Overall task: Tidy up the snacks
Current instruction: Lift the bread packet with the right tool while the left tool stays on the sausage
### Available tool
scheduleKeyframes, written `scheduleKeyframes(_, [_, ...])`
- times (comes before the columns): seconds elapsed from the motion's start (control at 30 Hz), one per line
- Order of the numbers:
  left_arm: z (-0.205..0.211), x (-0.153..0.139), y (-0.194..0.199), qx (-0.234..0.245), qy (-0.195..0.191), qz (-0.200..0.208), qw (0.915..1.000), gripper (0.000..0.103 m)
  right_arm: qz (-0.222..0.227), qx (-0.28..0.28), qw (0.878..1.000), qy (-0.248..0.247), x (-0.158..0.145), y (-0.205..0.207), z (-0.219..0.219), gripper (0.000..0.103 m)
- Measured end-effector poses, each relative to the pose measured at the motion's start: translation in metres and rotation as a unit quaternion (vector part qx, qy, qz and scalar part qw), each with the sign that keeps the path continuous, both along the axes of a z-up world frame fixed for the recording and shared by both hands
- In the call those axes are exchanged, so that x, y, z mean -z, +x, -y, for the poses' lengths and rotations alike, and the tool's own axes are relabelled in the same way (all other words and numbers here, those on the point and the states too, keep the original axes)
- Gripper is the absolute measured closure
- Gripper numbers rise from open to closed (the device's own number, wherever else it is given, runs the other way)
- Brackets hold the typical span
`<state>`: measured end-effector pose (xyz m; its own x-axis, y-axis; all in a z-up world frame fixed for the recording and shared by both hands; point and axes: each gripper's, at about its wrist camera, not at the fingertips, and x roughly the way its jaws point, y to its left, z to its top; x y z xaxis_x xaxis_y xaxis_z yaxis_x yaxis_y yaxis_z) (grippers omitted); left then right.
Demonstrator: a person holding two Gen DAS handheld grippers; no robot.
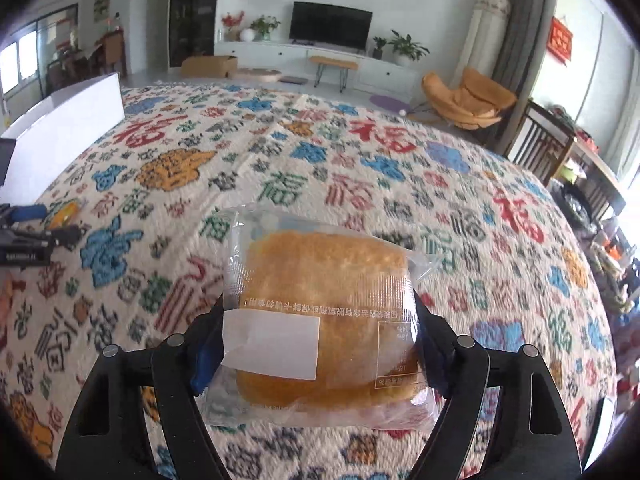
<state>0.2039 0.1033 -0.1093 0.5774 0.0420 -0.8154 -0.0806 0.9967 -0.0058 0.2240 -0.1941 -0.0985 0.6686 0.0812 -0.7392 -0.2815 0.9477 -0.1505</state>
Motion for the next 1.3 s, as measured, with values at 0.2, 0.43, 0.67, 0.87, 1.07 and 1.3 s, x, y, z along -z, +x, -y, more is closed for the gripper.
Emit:
scheduleKeyframes(0.2, [0.0,0.0,-0.001,0.0,-0.001,0.0,1.0,0.0,-0.066,0.002,0.998,0.012,0.036,0.013,0.006,0.002])
scheduleKeyframes(0.43, [0.001,0.0,0.0,0.0,-0.001,0.0,1.0,0.0,-0.083,-0.001,0.996,0.045,0.039,0.025,0.011,0.001])
scheduleKeyframes(0.67, [0.0,0.0,0.0,0.0,-0.002,0.0,1.0,0.0,0.007,-0.069,0.996,0.055,0.012,-0.004,0.004,0.003])
scheduleKeyframes(0.87, [0.0,0.0,0.0,0.0,-0.002,0.0,1.0,0.0,0.04,-0.192,0.98,-0.031,-0.016,-0.031,0.001,0.003])
scheduleKeyframes(1.07, [0.0,0.0,0.0,0.0,-0.002,0.0,1.0,0.0,0.03,-0.219,0.974,-0.059,-0.001,-0.049,0.031,0.003])
scheduleKeyframes(1.3, [0.0,0.001,0.0,0.0,-0.002,0.0,1.0,0.0,0.041,-0.244,0.965,-0.085,0.009,-0.079,0.049,0.003])
